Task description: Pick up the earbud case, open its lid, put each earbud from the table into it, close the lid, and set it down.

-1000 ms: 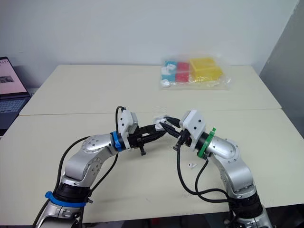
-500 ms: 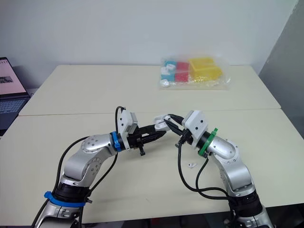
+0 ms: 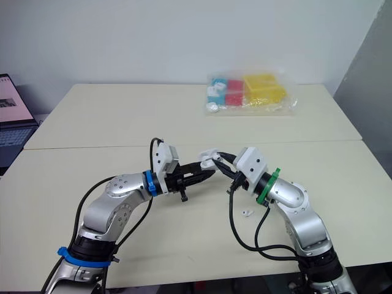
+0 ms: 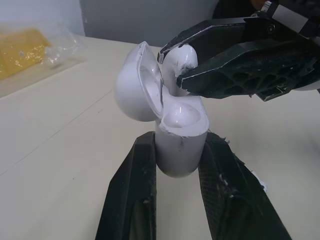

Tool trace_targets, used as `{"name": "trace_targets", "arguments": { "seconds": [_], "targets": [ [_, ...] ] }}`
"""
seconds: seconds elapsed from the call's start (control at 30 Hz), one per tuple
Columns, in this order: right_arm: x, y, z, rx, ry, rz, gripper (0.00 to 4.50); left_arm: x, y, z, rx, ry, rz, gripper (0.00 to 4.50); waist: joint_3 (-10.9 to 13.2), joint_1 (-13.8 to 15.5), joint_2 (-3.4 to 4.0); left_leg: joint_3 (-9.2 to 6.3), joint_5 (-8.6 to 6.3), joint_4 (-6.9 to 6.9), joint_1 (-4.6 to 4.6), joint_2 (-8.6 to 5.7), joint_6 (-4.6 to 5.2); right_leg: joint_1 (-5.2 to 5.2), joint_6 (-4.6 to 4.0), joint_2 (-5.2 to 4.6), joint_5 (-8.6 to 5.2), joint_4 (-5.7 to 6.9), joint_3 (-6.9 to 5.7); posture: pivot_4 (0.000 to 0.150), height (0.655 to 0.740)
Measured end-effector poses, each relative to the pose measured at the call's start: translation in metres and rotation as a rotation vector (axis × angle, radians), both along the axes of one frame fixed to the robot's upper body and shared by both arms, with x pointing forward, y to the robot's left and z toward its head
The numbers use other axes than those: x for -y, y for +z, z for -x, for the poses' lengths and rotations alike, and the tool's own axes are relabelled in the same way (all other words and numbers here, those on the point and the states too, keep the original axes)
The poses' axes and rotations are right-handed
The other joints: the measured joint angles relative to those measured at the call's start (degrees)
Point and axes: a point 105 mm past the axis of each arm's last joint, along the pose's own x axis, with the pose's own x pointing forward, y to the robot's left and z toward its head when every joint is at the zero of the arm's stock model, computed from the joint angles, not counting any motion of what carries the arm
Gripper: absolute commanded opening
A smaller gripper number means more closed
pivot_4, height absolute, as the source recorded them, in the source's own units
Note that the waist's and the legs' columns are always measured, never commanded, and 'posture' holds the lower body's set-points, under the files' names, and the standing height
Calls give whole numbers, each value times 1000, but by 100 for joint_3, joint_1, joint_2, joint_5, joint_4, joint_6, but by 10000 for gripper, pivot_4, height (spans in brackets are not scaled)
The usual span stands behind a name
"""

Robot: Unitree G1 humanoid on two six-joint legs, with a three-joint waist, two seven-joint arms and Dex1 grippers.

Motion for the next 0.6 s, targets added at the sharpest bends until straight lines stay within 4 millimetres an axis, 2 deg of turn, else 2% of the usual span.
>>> {"name": "trace_targets", "arguments": {
  "seconds": [0.07, 0.27, 0.47, 0.6],
  "targets": [
    [0, 0, 1, -29, 3, -12, 4422, 0, -1, 0, -1, -2, -3, 7852, 0, 0, 0, 0, 0, 0, 0, 0, 0, 0, 0, 0, 0, 0, -1, 1500, 7400],
    [-1, 0, 3, -93, 12, -27, 24382, 0, 0, 0, 14, 7, -9, 7852, 0, 0, 0, 0, 0, -1, -1, 0, 0, -1, 0, 0, 0, -1, 0, 1500, 7400],
    [6, 6, 7, -123, 17, -27, 24813, 0, 2, 0, 33, 4, 1, 7852, 1, 2, 0, -1, 0, -3, -3, 0, 0, -2, 0, -1, -1, -6, 0, 1500, 7400],
    [21, 26, 19, -115, 31, -28, 24813, 1, 3, 0, 49, 6, 3, 7852, 3, 4, 1, -2, -1, -5, -9, 0, 0, -3, 0, -2, -1, -11, -2, 1500, 7400]
  ]
}}
